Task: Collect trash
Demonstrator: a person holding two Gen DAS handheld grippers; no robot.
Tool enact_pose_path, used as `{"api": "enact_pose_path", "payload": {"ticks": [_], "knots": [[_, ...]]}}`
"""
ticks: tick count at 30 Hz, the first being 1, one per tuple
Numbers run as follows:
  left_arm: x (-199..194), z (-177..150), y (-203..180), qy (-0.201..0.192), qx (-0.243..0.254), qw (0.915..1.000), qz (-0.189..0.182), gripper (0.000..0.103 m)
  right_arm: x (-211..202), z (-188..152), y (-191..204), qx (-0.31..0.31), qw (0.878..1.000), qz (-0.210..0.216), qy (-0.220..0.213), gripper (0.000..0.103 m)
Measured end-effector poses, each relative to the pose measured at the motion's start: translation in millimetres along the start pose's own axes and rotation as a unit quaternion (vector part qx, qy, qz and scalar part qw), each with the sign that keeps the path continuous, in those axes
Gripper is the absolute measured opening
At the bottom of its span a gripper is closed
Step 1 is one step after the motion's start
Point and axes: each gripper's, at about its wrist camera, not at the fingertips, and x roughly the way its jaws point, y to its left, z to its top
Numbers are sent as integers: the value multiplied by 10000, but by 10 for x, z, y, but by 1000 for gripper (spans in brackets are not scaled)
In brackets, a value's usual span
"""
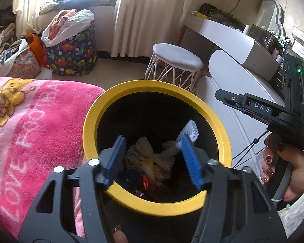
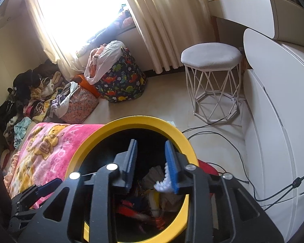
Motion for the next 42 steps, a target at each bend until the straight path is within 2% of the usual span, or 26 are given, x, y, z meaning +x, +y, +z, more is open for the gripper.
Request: {"api": "enact_pose_path", "payload": {"ticks": [2, 3, 5, 7, 15, 28, 37, 42], "knots": [[-25, 3, 17, -24, -46, 10000, 34, 73, -25, -21, -3, -11, 10000, 9, -13, 37], [-38, 6, 27, -40, -69, 10000, 40, 75, -36, -30, -2, -18, 10000, 11, -20, 40], [-78, 9, 54, -81, -129, 9999, 78, 87, -73, -54, -4, -55, 10000, 21, -36, 46], [-117, 13, 82, -123, -188, 9997, 127, 91, -102, -76, 7, -85, 9999, 23, -50, 54], [-342, 8, 212, -346, -327, 9984, 320, 92, -249, -163, 150, -367, 9992, 60, -168, 75], [-679, -91, 447, -612, -551, 9938, 743, 92, -424, -268, 522, -779, 9957, 258, -432, 95], [-995, -237, 615, -885, -733, 9856, 1239, 92, -565, -420, 803, -918, 9917, 443, -778, 96], [-1180, -304, 655, -1151, -734, 9774, 1616, 92, -721, -576, 1018, -1331, 9820, 555, -1218, 96]]}}
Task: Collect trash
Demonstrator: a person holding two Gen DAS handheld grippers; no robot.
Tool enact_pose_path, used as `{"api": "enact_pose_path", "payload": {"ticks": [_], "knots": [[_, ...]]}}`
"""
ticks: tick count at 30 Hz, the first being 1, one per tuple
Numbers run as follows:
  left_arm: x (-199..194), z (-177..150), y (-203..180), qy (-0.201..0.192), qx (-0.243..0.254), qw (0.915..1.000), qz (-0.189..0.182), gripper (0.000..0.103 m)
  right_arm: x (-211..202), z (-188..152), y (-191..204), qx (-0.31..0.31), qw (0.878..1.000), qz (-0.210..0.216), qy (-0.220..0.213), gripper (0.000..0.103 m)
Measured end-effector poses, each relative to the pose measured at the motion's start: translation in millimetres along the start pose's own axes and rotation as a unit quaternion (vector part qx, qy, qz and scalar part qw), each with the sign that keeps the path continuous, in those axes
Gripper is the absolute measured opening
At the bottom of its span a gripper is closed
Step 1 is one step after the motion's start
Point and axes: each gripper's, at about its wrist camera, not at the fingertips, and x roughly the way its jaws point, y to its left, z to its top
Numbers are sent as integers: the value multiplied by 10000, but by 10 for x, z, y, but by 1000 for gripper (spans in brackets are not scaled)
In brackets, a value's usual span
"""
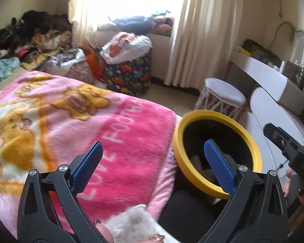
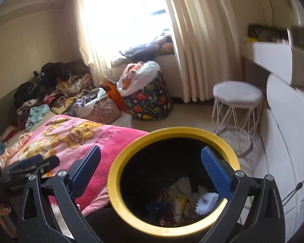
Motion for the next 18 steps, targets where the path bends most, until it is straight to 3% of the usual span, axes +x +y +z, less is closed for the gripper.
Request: {"api": "enact_pose_path", "payload": {"ticks": [10, 18], "knots": [[-420, -65, 184, -745, 67, 9967, 315, 92, -358, -86, 268, -377, 9933, 121, -1085, 96], [-539, -90, 221, -904, 60, 9954, 316, 92, -453, -102, 262, -335, 9899, 86, -1378, 96]]}}
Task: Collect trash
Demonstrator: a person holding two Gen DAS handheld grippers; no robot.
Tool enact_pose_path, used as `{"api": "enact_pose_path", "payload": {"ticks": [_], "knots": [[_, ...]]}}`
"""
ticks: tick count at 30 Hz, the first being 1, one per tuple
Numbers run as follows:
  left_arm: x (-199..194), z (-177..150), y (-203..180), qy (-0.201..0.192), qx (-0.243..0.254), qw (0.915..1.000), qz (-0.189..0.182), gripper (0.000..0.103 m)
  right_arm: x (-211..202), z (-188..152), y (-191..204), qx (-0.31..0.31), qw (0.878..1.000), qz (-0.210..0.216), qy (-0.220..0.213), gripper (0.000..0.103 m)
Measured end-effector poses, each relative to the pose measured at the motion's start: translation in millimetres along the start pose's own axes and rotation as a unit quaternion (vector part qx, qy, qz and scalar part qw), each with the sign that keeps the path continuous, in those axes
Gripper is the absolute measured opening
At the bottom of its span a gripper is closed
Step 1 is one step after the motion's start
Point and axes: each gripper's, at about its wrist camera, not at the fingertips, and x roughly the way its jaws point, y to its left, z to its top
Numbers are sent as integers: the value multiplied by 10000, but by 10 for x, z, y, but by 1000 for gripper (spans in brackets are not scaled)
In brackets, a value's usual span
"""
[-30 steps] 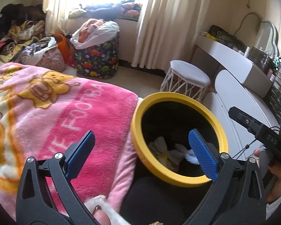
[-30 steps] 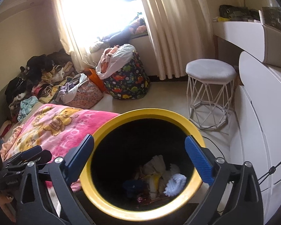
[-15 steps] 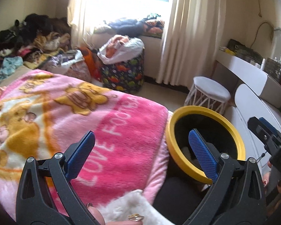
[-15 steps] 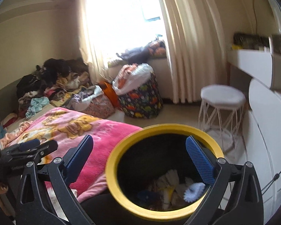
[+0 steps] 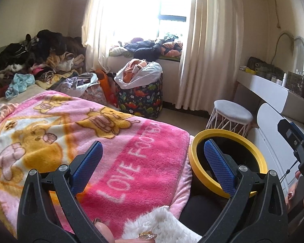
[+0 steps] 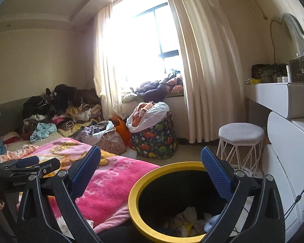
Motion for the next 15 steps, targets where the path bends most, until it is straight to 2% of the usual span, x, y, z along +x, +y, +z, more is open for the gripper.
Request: {"api": "enact_pose_path", "payload": {"ticks": [15], "knots": [[-27, -8, 0, -22, -4, 10000, -15, 92, 11, -37, 67, -13, 10000, -54, 62, 96]]}}
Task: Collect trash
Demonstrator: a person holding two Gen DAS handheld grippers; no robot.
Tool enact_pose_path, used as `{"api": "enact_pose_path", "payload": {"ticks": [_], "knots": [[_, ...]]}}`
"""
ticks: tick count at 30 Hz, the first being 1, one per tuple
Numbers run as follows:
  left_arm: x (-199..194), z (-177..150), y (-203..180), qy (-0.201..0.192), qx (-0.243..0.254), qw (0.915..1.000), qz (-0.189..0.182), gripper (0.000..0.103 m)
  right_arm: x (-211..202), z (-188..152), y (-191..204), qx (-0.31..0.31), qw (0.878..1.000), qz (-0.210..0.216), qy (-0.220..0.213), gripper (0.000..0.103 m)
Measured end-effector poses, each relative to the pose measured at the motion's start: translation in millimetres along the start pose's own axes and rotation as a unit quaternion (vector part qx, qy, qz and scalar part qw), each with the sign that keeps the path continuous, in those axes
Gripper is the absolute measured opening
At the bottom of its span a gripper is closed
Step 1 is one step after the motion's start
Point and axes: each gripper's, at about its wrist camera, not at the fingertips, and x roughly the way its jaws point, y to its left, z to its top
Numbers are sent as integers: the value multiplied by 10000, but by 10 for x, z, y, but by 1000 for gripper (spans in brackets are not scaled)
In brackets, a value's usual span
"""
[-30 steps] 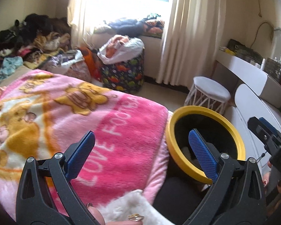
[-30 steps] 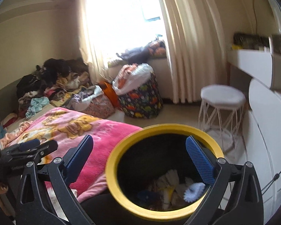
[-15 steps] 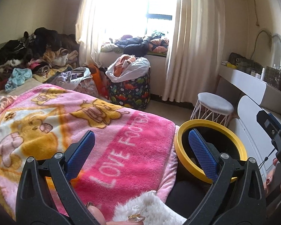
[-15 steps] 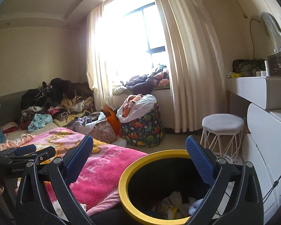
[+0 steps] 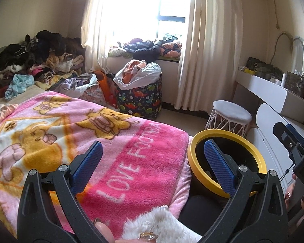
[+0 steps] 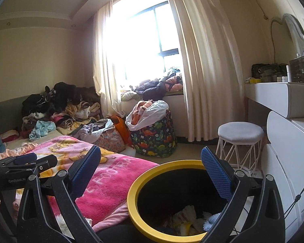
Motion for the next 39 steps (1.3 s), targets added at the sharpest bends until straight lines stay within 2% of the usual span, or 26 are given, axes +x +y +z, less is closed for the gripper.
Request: {"api": "enact_pose_path", "payload": {"ticks": [39], "knots": [[9, -3, -8, 5, 10, 10000, -22, 92, -1, -2, -32, 26, 10000, -12, 10, 97]]}}
